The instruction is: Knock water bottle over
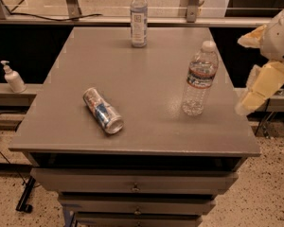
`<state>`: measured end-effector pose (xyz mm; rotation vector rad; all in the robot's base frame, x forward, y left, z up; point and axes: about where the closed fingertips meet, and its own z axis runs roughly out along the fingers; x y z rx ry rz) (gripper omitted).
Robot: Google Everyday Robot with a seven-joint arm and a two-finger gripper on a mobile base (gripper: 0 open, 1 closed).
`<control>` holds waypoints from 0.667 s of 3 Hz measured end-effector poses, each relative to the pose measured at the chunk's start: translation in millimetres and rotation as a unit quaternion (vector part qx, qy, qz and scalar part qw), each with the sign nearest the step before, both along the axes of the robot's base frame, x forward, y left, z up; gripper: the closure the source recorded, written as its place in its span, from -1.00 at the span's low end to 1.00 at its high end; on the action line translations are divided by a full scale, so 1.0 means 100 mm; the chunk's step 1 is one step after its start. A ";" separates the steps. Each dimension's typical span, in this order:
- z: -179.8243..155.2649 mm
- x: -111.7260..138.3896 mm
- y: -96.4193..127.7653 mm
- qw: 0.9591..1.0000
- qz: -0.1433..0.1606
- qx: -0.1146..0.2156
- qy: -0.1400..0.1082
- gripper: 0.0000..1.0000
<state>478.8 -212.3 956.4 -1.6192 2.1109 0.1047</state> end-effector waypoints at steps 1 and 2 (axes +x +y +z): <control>-0.15 0.26 0.18 0.994 0.016 0.106 -0.004 -1.00; -0.33 0.29 0.42 0.980 0.026 0.197 0.017 -1.00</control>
Offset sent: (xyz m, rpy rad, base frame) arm 0.0299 0.0652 -0.0585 0.6276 0.1058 0.0703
